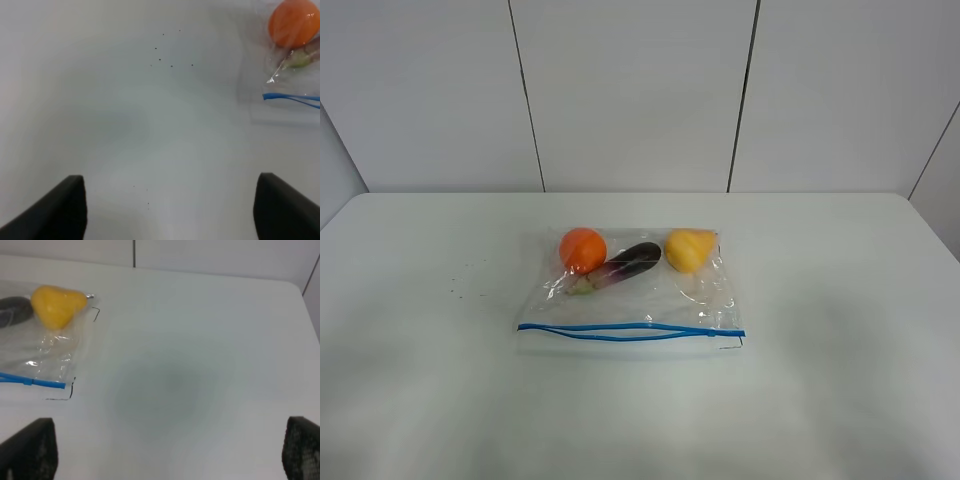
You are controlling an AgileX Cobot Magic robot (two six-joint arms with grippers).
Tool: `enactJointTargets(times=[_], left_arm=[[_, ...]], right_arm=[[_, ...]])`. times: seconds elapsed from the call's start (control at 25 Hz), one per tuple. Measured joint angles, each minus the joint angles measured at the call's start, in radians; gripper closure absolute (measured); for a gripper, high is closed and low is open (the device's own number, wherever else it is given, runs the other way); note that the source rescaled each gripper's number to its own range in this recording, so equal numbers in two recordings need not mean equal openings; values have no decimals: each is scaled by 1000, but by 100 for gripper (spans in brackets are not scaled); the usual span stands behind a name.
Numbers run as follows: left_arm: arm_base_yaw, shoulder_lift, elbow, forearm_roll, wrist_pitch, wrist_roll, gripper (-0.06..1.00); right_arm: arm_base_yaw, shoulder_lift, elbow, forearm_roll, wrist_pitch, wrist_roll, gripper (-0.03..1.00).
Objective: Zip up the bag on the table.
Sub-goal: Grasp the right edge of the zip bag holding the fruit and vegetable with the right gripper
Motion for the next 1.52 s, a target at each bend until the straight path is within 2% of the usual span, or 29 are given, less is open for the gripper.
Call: enactJointTargets(times=[0.6, 0.72, 0.96, 1.2, 1.36, 1.52], left_arm=[[0, 0, 0, 0, 0, 0, 7], [0, 0, 0, 0, 0, 0, 7], [0, 0, 0, 0, 0, 0, 7], [0, 0, 0, 0, 0, 0, 7], [0, 0, 0, 0, 0, 0, 7], [0, 0, 0, 0, 0, 0, 7]], right_arm=[[0, 33, -11, 2, 8, 4, -3], [0, 173, -54, 26, 13, 11, -3], [0, 598, -205, 104, 9, 12, -3], [0, 985, -297, 217, -120, -10, -3], [0, 1219, -334, 324, -207, -100, -3], [0, 1419, -373, 477, -265, -256, -3]])
